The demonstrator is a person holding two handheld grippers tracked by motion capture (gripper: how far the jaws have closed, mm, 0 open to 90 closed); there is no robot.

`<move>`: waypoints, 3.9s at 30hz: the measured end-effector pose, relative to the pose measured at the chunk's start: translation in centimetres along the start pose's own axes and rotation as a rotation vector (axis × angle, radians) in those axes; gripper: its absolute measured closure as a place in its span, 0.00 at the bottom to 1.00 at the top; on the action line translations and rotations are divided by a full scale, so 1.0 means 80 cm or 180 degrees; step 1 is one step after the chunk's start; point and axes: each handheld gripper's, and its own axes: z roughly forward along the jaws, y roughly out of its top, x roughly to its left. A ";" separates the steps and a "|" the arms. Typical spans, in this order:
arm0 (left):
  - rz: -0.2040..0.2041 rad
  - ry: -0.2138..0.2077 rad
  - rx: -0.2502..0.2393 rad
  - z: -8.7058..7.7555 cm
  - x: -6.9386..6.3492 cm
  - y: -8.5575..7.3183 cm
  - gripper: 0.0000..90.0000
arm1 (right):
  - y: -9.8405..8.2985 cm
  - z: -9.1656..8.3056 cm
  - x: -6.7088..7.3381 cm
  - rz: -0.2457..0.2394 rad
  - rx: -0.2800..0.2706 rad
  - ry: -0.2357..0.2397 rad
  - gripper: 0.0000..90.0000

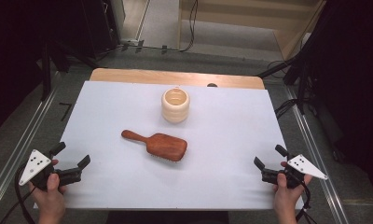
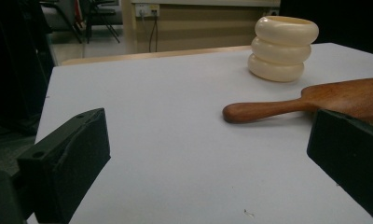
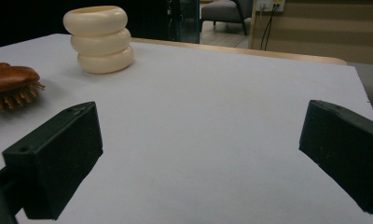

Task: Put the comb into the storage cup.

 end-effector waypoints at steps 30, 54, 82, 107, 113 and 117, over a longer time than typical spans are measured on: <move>0.0088 -0.0542 0.0248 0.033 -0.024 0.056 0.12 | 0.000 0.007 0.003 -0.0097 0.0000 0.0087 0.00; 0.0165 -0.0923 0.0721 0.120 -0.032 0.090 0.49 | 0.000 0.006 0.004 -0.0102 0.0024 0.0120 0.00; 0.0148 -0.0981 0.1794 0.227 -0.025 0.092 1.00 | 0.000 0.007 0.005 -0.0139 0.0039 0.0163 0.00; 0.0238 -0.0960 0.2351 0.258 -0.022 0.070 1.00 | 0.000 0.008 0.005 -0.0149 0.0062 0.0176 0.00; 0.0358 -0.1065 0.2435 0.246 -0.032 0.070 1.00 | 0.000 0.008 0.005 -0.0144 0.0056 0.0176 0.00; 0.0378 -0.1120 0.2441 0.236 -0.033 0.069 1.00 | 0.000 0.008 0.005 -0.0147 0.0057 0.0176 0.00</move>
